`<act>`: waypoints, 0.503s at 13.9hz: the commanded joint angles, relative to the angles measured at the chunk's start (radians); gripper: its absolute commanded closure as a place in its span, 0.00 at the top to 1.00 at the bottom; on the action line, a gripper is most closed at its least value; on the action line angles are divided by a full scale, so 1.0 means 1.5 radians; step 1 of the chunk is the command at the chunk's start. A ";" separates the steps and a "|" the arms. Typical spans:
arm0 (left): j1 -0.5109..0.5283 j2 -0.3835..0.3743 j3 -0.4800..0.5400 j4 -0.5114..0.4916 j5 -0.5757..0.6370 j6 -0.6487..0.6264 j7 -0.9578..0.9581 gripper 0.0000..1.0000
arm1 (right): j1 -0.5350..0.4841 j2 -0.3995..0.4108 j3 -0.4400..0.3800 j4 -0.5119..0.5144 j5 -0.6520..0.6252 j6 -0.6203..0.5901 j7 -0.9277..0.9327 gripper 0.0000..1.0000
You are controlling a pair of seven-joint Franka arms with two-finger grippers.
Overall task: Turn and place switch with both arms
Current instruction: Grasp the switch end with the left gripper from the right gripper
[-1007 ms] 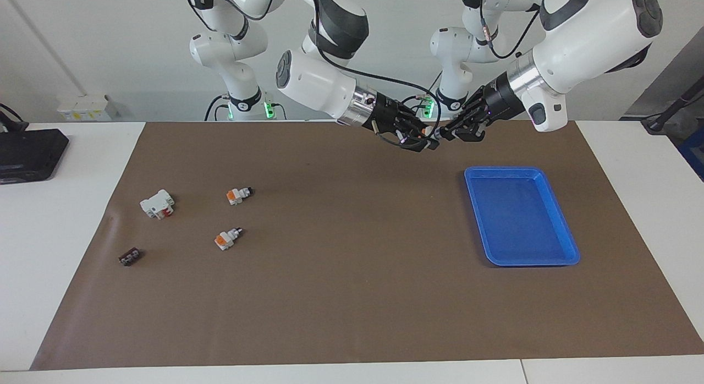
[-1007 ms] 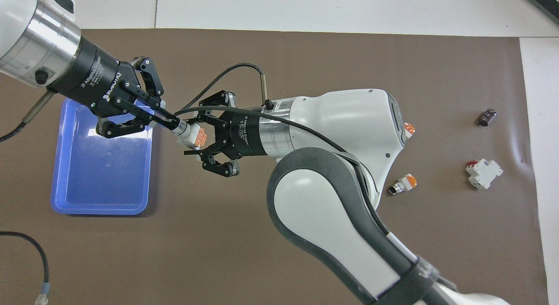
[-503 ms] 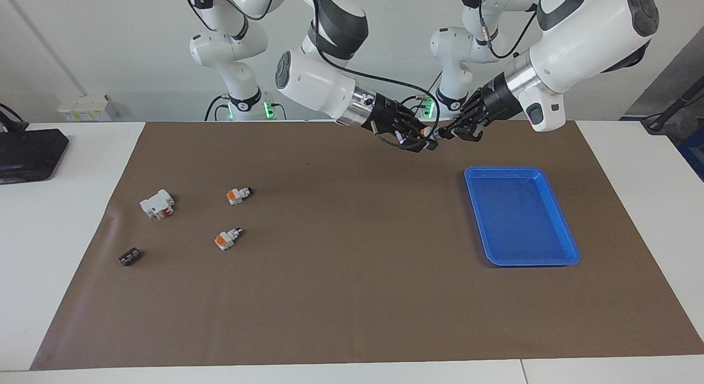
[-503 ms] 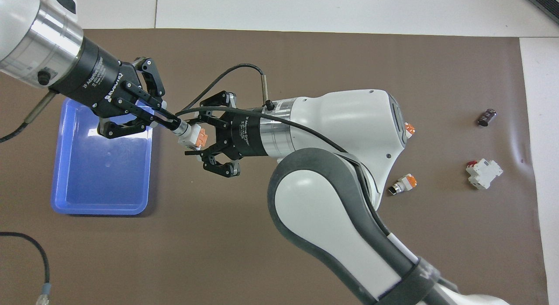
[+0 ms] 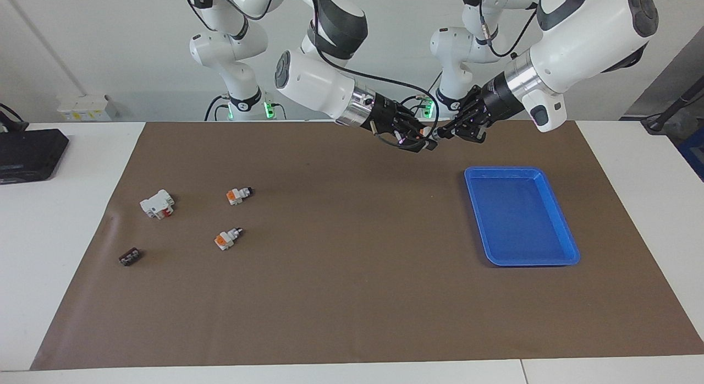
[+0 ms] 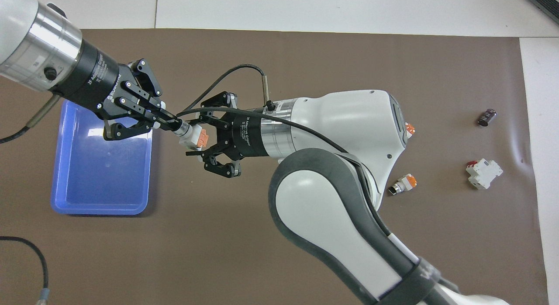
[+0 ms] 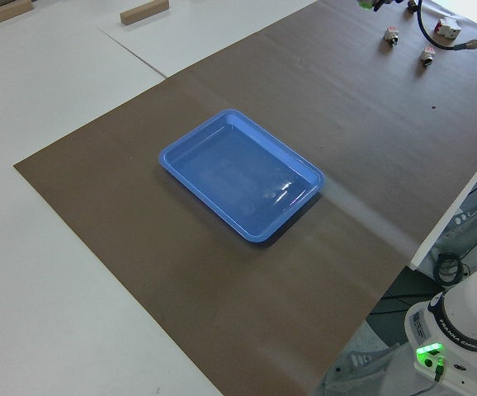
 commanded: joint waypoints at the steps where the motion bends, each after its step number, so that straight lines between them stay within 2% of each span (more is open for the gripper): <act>1: -0.012 -0.028 0.003 -0.051 -0.011 0.032 -0.152 0.00 | 0.000 -0.010 0.004 -0.004 0.015 0.003 0.008 0.00; 5: -0.031 -0.063 0.004 -0.115 0.016 0.066 -0.391 0.00 | 0.000 -0.010 0.004 -0.004 0.014 0.003 0.008 0.00; 7: -0.031 -0.067 0.004 -0.124 0.032 0.079 -0.487 0.00 | 0.000 -0.011 0.004 -0.004 0.014 0.003 0.008 0.00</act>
